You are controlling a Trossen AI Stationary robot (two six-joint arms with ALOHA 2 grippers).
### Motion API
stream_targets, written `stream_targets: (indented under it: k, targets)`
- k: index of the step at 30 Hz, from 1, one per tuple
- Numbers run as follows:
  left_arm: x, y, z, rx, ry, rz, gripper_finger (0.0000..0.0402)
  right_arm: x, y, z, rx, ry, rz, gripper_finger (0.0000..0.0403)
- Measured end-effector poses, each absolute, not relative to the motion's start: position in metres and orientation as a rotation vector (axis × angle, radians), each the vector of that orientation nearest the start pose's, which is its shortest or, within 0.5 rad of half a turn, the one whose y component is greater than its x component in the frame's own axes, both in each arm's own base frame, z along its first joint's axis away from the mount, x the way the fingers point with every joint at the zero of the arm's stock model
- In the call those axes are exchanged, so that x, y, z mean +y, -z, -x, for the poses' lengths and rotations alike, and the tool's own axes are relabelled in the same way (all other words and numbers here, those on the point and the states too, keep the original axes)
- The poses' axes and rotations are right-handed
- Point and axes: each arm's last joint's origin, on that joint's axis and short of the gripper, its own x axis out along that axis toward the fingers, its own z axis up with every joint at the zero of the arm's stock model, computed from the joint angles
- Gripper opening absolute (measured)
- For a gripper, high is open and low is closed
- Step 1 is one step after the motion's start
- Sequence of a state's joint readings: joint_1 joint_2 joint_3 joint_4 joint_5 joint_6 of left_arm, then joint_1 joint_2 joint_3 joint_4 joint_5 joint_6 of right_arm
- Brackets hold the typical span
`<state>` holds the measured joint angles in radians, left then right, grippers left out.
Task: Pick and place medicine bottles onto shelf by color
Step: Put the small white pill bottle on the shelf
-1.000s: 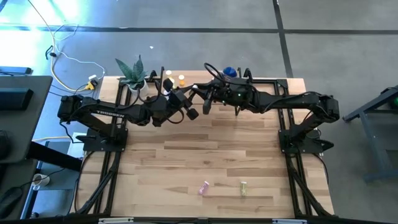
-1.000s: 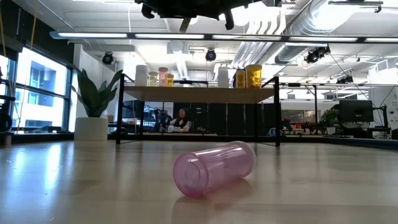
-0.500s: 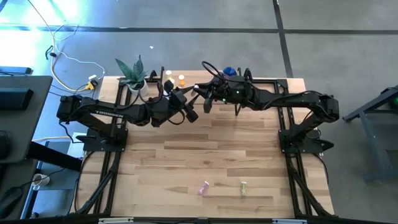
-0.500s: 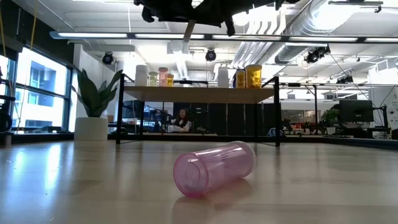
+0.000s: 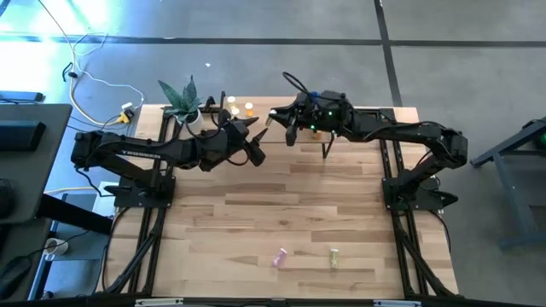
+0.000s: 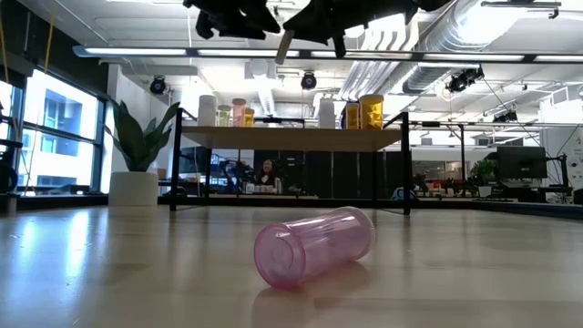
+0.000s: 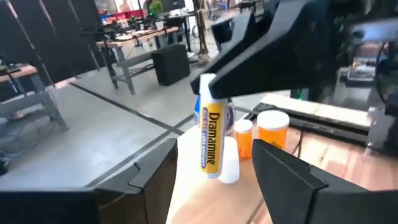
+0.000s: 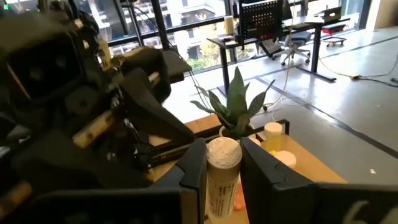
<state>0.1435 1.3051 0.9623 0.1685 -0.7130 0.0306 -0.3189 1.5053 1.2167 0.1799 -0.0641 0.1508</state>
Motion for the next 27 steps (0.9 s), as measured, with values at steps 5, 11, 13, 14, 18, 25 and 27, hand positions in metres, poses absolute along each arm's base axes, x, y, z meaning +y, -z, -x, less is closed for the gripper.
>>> stream_targets:
  k: [5,11,13,14,18,25,27]
  targets:
    - [0.064,-0.327,-0.272,0.153,-0.803,0.000,0.0193,-0.123,-0.345,-0.326,0.106,0.203,-0.137,0.0049]
    - [0.069,-0.336,-0.257,0.132,-0.730,0.091,0.0193,-0.142,-0.362,-0.316,0.194,0.169,-0.030,0.0053]
    - [0.070,-0.337,-0.253,0.138,-0.706,0.110,0.0193,-0.148,-0.370,-0.312,0.201,0.158,0.010,0.0053]
    - [0.070,-0.338,-0.251,0.138,-0.698,0.120,0.0193,-0.150,-0.374,-0.310,0.201,0.149,0.027,0.0053]
    - [0.072,-0.340,-0.245,0.141,-0.647,0.160,0.0193,-0.160,-0.385,-0.302,0.200,0.084,0.071,0.0054]
    - [0.076,-0.342,-0.242,0.159,-0.436,0.195,0.0193,-0.174,-0.385,-0.290,0.205,-0.048,0.041,0.0055]
    - [0.079,-0.341,-0.241,0.167,-0.368,0.206,0.0193,-0.175,-0.383,-0.289,0.225,-0.055,0.022,0.0055]
